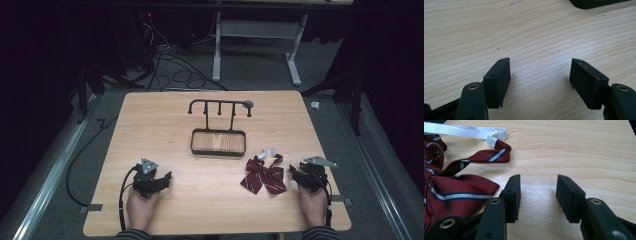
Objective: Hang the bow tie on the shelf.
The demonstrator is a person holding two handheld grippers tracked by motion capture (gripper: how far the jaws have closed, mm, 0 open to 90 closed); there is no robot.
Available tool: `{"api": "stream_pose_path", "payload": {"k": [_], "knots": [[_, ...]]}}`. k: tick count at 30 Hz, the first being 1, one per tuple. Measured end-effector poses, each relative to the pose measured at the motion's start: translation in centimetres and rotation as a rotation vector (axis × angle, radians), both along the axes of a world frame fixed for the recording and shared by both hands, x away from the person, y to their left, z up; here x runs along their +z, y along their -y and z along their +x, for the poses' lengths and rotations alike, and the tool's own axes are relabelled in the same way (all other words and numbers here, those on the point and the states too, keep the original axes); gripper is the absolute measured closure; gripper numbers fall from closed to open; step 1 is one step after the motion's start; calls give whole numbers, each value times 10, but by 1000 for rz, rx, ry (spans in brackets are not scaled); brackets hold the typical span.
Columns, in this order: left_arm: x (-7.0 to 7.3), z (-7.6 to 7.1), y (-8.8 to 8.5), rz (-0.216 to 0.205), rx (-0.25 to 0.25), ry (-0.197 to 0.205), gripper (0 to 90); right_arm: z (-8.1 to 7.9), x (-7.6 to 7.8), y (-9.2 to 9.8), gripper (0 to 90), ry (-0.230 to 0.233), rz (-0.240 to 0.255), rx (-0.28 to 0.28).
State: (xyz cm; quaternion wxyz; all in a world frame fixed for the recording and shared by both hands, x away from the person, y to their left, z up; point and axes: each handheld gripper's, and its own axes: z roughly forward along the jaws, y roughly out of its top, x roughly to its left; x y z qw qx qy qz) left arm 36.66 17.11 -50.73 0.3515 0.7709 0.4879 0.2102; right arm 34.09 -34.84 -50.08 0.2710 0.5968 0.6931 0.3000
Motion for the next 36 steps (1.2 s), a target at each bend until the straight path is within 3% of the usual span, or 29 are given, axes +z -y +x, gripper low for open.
{"api": "stream_pose_path", "payload": {"k": [24,31,36], "knots": [[0,0,0,-1,0,0,336,0,0,1,577,-1,9,-8],[0,0,0,-6,2,-3,335,5,7,5,588,-39,66,3],[0,0,0,-6,2,-3,334,7,17,3,624,-9,85,28]]}}
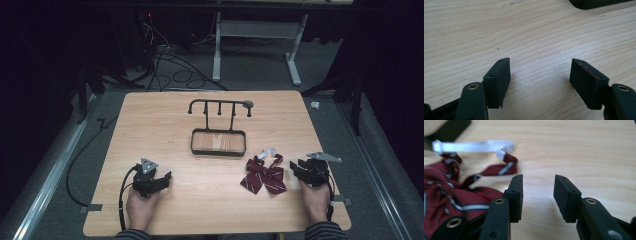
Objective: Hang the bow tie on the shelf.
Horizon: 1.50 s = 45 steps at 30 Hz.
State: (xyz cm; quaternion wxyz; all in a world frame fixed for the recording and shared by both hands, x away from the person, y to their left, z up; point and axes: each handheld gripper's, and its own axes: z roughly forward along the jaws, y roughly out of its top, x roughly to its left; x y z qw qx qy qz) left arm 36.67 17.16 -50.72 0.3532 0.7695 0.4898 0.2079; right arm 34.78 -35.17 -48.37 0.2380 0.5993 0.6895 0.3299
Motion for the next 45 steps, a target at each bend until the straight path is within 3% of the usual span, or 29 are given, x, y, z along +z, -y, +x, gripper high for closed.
{"api": "stream_pose_path", "payload": {"k": [9,16,23,27,33,38,45], "knots": [[0,0,0,-1,0,0,332,17,14,-10,667,-21,38,55],[0,0,1,8,-1,2,330,35,10,-13,672,-62,58,45],[0,0,1,8,-2,2,330,42,4,-16,666,-83,64,24],[0,0,1,8,-2,2,330,46,0,-18,675,-94,63,22],[0,0,1,8,-2,2,330,51,-4,-24,796,-132,17,53],[0,0,1,8,-2,2,330,52,-5,-24,864,-147,8,69],[0,0,1,8,-3,2,330,51,-3,-25,900,-128,0,84]]}}
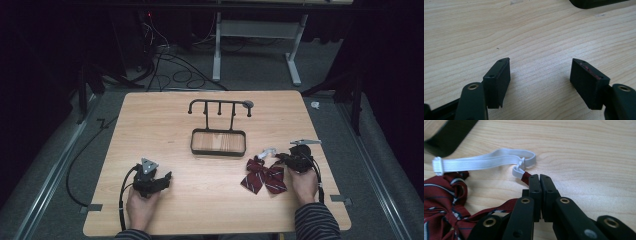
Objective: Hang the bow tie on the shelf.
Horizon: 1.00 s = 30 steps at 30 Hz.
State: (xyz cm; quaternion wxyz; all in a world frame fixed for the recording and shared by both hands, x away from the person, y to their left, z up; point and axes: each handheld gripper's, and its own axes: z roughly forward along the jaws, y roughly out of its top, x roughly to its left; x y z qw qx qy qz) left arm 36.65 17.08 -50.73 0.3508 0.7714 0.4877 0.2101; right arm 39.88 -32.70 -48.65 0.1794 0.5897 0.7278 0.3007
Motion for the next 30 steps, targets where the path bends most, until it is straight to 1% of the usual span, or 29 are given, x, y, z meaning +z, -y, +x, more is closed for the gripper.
{"api": "stream_pose_path", "payload": {"k": [1,2,4,7,8,11,12,13,16,17,18,21,22,23,26,29,30], "knots": [[0,0,0,0,0,0,330,-2,5,0,900,28,7,12],[0,0,0,0,0,0,330,-2,5,0,900,28,7,12],[0,0,0,0,0,0,330,-5,10,-1,900,55,16,21],[0,0,0,-1,0,0,330,-8,21,-2,900,91,18,51],[0,0,0,0,0,0,330,-10,25,-3,900,99,23,56],[0,0,0,-1,0,0,330,-14,40,-6,900,135,15,88],[0,0,0,-1,0,0,330,-15,42,-7,900,140,13,94],[0,0,0,-1,0,0,330,-17,49,-10,900,156,7,111],[0,0,0,-1,0,0,330,-20,60,-16,900,181,3,140],[0,0,0,-1,0,0,330,-23,68,-20,900,199,3,162],[0,0,0,-1,0,0,330,-23,68,-20,900,199,3,162],[0,0,0,-1,0,0,330,-26,81,-27,900,224,8,200],[0,0,0,-1,0,-1,331,-28,88,-31,900,237,22,219],[0,0,0,-1,0,-1,331,-28,88,-31,900,237,22,219],[0,0,0,-1,0,-1,331,-30,98,-36,900,253,29,246],[0,0,0,-2,0,-1,330,-31,106,-41,900,264,27,266],[0,0,0,-3,1,0,330,-32,111,-43,900,273,24,277]]}}
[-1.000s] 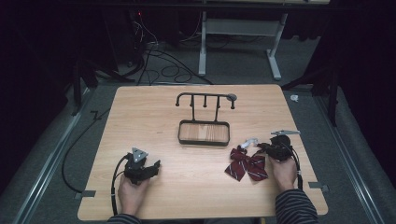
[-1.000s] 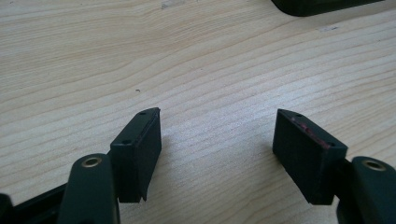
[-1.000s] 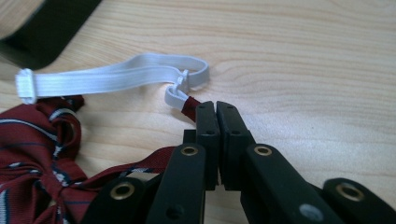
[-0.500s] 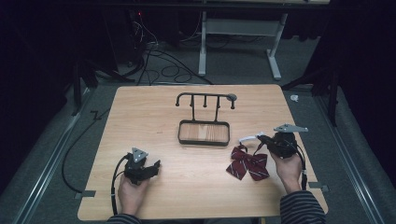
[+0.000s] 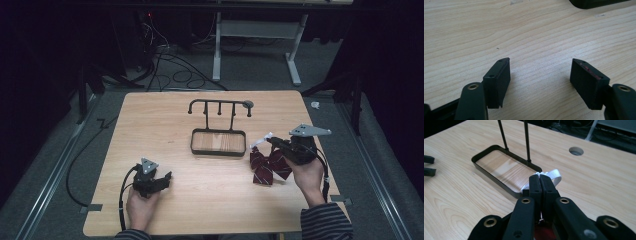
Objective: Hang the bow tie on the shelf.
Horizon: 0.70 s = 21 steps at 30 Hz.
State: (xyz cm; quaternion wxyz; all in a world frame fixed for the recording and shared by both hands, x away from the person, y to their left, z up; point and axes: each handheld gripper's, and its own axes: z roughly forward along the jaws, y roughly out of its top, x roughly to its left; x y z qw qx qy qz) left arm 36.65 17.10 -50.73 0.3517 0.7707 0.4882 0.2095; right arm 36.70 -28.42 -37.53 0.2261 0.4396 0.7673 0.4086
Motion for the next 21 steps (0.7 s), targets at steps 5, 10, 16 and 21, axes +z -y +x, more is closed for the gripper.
{"api": "stream_pose_path", "payload": {"k": [5,10,16,21], "knots": [[0,0,0,-1,0,-2,331,-1,10,-3,900,20,17,27],[0,0,0,-1,0,0,332,-1,17,-7,900,31,36,52],[0,0,0,1,-1,1,333,-2,26,-13,900,50,31,82],[0,0,0,1,-1,1,333,-1,35,-20,900,64,48,121]]}}
